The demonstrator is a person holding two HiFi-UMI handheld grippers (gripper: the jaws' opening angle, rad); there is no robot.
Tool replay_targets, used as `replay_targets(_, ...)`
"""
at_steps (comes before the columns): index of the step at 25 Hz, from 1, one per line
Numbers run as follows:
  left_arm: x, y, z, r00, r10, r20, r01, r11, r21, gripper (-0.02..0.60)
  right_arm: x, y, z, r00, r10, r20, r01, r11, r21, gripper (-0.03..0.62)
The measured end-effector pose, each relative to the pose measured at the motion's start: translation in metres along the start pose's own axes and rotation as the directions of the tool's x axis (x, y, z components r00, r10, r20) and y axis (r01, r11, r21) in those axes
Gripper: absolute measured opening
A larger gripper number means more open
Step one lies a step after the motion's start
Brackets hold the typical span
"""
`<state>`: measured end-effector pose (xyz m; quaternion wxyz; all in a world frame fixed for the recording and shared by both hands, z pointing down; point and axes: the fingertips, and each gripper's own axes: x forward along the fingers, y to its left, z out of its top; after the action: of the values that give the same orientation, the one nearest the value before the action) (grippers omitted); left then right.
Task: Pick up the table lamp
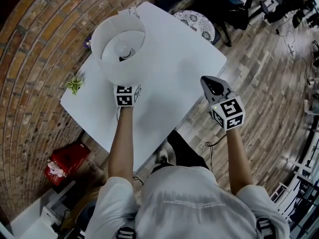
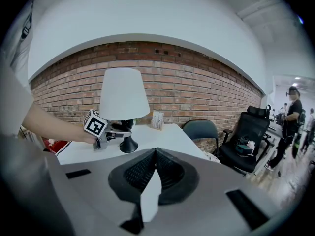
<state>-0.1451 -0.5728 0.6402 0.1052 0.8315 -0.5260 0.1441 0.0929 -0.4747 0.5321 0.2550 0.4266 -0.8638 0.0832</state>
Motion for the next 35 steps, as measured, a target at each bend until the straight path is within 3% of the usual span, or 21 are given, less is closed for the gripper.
replay_targets(19,-0.029,-0.005,0.01,1.0,0.004,0.028,-0.004,1.0,-0.008,0.152,-0.02,-0.005,0.0,0.999,-0.026,0.027,0.026,1.0,0.002,0.002)
replay_targets(35,-0.158,-0.029,0.036,0.999,0.042,-0.002,-0.042,0.999,0.021,0.152,-0.083,0.043,0.045,0.987,-0.036,0.154,0.049,0.995,-0.082,0.002)
